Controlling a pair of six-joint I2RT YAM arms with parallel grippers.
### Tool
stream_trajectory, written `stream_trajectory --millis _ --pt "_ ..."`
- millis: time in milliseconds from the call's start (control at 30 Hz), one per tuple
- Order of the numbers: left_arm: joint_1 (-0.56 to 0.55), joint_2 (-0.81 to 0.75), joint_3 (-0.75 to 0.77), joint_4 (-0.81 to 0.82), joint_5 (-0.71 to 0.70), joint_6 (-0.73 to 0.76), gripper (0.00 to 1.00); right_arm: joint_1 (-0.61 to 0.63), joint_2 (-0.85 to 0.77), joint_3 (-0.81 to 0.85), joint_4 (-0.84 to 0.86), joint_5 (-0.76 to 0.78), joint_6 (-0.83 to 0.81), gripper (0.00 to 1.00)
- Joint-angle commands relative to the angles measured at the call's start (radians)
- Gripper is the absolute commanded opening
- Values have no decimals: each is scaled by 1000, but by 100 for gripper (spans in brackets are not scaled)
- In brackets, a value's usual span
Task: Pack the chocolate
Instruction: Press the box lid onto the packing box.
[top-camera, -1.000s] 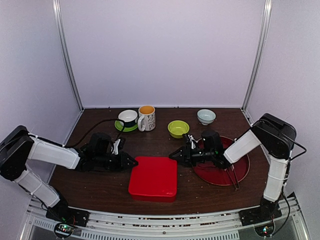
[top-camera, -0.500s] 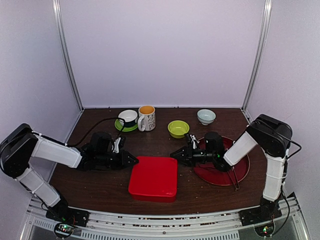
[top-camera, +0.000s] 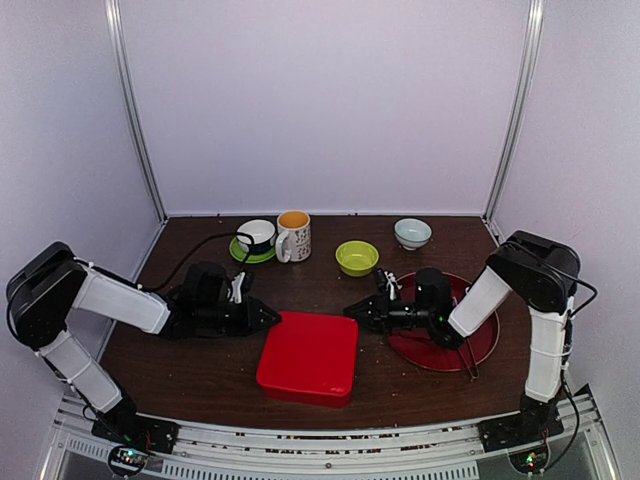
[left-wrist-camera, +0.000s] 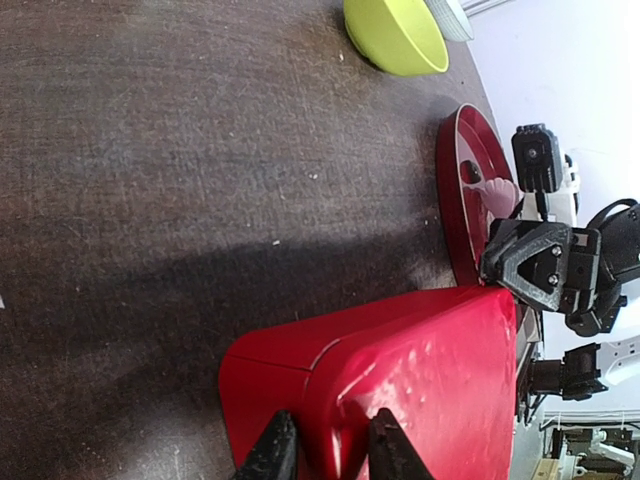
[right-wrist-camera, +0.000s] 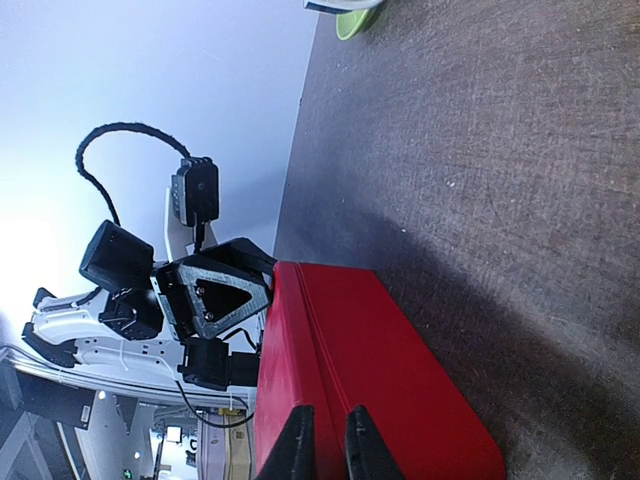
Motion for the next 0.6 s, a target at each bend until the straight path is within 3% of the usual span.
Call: stream_trajectory --millis 0,133,567 --pt "-16 41 11 -41 33 28 26 11 27 -66 -11 -16 26 20" --pt "-16 43 43 -94 27 57 26 7 -3 -88 -9 -9 10 32" --pt "-17 7 177 -318 -11 150 29 7 -153 -163 -33 -35 -15 42"
